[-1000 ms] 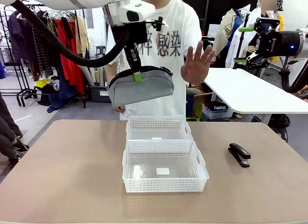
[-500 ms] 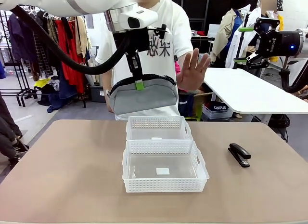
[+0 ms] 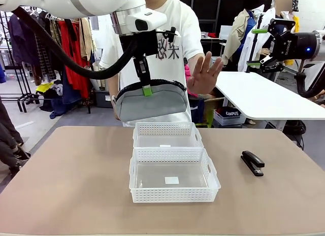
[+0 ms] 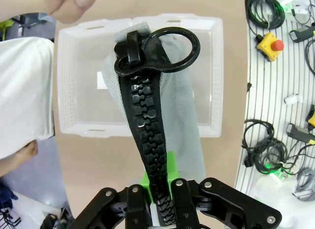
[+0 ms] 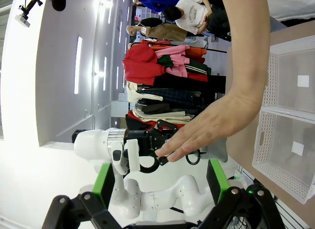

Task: Distribute items into two baskets.
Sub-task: Move the picked Pencil pouch towards the Organizing basket indicated by the person, stopping as directed, then place the picked Pencil pouch into the Organizing basket as instructed by the person.

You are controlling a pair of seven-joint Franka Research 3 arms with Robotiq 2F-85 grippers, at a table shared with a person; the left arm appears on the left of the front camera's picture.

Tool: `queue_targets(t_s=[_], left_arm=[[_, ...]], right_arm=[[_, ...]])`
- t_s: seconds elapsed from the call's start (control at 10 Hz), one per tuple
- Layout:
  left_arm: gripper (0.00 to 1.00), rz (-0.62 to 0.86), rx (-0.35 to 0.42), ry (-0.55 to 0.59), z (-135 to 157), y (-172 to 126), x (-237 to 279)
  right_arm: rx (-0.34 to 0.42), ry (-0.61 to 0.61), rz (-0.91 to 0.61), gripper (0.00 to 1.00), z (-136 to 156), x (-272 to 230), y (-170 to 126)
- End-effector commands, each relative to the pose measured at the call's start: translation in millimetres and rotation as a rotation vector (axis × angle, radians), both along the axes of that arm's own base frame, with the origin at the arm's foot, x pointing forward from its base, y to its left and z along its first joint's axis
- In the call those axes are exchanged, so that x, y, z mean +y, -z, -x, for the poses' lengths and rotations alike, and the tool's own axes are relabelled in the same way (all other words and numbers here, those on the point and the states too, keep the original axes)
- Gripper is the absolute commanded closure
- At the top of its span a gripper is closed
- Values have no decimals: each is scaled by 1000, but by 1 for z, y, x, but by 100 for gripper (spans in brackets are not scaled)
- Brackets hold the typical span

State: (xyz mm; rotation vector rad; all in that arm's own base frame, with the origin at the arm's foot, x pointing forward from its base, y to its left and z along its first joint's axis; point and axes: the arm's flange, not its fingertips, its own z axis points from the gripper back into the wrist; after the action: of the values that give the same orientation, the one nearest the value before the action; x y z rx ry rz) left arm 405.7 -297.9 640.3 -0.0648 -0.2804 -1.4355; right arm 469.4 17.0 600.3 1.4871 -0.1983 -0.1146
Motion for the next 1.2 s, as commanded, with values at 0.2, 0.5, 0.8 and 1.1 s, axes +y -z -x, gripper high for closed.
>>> queue_targets(t_s=[0.2, 0.5, 0.8, 1.1], left_arm=[[100, 5, -11, 0, 0, -3, 0], [100, 5, -11, 0, 0, -3, 0], [100, 5, -11, 0, 0, -3, 0], [100, 5, -11, 0, 0, -3, 0]], right_arm=[[0, 0, 0, 0, 0, 0, -1], [0, 0, 0, 0, 0, 0, -1], [0, 0, 0, 0, 0, 0, -1], [0, 0, 0, 0, 0, 0, -1]])
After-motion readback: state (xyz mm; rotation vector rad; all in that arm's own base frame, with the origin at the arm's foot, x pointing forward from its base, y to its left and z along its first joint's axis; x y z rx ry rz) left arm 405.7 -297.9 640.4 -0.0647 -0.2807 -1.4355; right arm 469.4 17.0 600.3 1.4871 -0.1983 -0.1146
